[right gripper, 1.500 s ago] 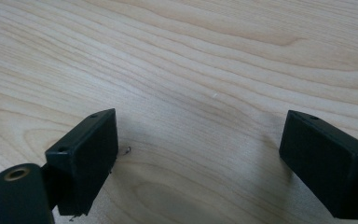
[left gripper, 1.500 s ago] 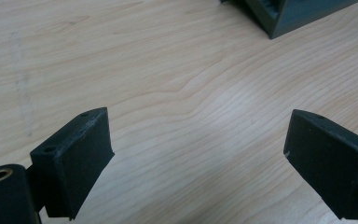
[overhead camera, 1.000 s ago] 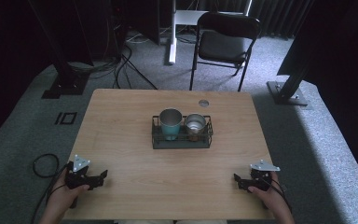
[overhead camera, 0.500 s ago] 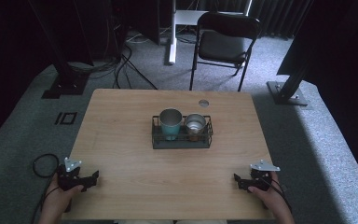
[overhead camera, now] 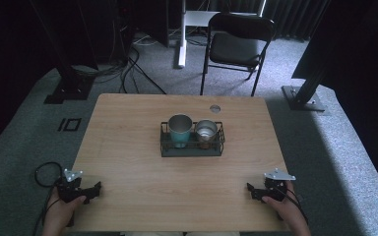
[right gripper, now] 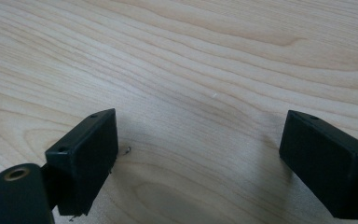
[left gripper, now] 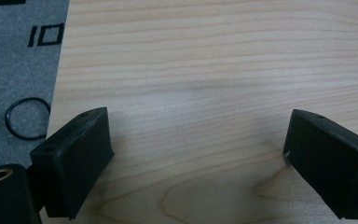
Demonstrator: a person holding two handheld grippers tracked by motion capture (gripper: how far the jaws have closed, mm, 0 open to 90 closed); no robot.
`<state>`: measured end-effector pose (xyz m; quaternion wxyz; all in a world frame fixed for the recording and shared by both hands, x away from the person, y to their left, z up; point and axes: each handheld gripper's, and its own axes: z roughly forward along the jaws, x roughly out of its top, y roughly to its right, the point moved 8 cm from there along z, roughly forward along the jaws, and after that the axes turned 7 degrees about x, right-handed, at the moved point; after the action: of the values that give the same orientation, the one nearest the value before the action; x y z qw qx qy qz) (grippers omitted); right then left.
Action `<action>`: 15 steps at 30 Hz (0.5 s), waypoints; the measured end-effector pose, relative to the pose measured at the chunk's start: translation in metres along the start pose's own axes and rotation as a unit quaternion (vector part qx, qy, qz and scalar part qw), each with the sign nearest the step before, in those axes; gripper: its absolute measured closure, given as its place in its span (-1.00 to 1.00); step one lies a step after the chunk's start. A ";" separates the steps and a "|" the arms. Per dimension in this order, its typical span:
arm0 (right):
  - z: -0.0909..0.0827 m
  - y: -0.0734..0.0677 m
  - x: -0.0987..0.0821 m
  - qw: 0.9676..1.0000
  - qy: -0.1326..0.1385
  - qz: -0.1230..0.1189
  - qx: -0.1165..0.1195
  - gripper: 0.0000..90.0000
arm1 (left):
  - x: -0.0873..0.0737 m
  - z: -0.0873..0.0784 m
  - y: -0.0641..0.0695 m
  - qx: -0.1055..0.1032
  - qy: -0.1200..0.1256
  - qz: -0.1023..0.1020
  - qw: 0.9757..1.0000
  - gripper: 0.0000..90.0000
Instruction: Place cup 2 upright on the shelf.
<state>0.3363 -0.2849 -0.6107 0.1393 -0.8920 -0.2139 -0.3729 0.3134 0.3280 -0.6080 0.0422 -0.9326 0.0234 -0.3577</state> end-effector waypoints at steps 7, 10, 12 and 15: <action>0.000 0.000 0.000 1.000 0.000 0.000 0.000 -0.75 | 0.000 0.003 0.002 -0.001 0.020 -0.003 1.000 -0.89; 0.000 0.000 0.000 1.000 0.000 0.000 0.000 -0.75 | 0.000 0.004 0.003 0.002 0.019 -0.005 1.000 -0.91; 0.000 0.000 0.000 1.000 0.000 0.000 0.000 -0.75 | 0.000 0.004 0.003 0.002 0.020 -0.005 1.000 -0.91; 0.000 0.000 0.000 1.000 0.000 0.000 0.000 -0.75 | 0.000 0.004 0.004 0.008 0.019 -0.012 1.000 -0.92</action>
<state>0.3363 -0.2849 -0.6107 0.1393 -0.8921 -0.2138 -0.3729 0.3159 0.3245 -0.6107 0.0449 -0.9254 0.0097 -0.3763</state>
